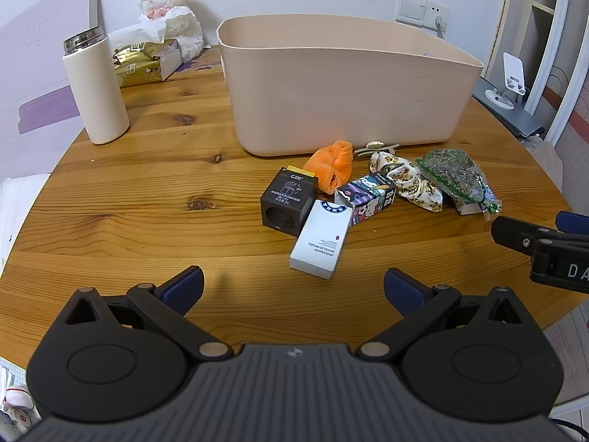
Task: Organize objects
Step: 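Move both tools toward the items in front of the basket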
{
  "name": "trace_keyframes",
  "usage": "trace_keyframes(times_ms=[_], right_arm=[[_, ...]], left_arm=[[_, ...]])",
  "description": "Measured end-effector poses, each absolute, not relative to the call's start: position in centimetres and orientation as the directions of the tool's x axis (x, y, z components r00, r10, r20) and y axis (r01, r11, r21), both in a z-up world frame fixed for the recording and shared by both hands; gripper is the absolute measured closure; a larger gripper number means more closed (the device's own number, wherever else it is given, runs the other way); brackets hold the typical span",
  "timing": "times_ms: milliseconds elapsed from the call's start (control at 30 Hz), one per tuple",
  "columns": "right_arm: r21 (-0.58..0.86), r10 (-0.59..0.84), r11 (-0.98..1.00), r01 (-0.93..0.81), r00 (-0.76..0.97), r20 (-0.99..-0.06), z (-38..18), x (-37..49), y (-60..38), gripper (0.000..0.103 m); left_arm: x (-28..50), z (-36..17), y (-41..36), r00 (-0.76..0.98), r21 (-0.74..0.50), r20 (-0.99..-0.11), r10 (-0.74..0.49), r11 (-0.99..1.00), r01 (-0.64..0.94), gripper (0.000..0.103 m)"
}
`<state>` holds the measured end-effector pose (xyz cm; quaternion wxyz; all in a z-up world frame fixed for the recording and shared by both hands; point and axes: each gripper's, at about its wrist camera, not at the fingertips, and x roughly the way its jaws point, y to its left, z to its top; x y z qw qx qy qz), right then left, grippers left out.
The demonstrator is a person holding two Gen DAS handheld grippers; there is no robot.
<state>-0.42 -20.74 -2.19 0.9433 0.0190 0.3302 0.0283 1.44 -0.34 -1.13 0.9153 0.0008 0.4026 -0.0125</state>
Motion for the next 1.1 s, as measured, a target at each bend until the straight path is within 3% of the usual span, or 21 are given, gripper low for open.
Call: trace_keyframes(times_ms=[1100], right_arm=[[0.044, 0.073, 0.997, -0.058, 0.791, -0.607, -2.1, 2.5, -20.2, 0.000]], left_arm=[[4.7, -1.7, 1.9, 0.658, -0.052, -0.753, -0.016, 0.998, -0.036, 0.000]])
